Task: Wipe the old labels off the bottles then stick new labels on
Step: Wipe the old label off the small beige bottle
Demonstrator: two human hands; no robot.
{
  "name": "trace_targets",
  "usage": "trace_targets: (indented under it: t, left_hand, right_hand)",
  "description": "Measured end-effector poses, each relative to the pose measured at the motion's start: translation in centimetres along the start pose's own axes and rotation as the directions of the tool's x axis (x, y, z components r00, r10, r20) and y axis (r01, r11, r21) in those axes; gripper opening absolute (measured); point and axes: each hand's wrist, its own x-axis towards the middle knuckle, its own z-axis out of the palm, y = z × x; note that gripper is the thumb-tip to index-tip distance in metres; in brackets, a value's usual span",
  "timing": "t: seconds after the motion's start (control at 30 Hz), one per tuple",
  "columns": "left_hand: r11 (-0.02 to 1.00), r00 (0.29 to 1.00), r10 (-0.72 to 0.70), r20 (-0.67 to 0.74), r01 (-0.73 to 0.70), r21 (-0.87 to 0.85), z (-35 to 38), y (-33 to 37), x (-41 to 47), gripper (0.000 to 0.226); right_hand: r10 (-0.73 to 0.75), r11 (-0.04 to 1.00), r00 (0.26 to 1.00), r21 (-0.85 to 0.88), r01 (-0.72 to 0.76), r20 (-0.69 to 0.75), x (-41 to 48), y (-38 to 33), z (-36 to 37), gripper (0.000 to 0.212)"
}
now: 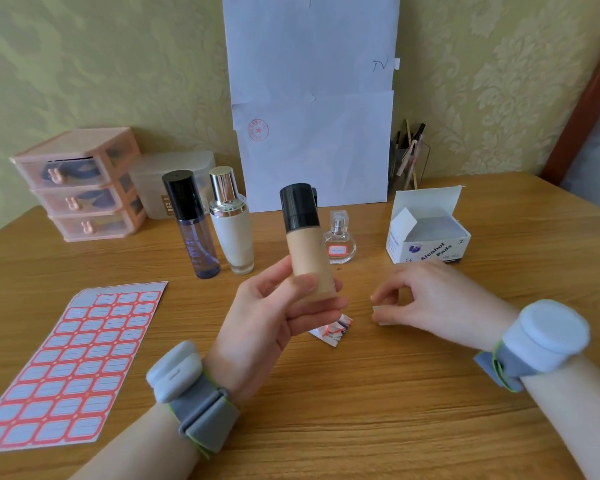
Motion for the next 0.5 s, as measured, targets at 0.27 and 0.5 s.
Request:
trace_targets:
  t: [0.27,0.5]
  left_hand:
    - [1.000,1.000,-0.008,0.016,0.009,-0.009,0.1,0.2,-0.1,0.022]
    - [1.000,1.000,-0.013,0.008,0.013,-0.006,0.1,0.2,-0.1,0.022]
  right_hand:
    - [0.044,0.940,0.986,0.341,0.013,-0.160,0.3,-0.7,0.2,0.012]
    - [0.244,0.348,0.902,0.901,0.260,-0.355,1.8,-6.8,-0.6,0.012]
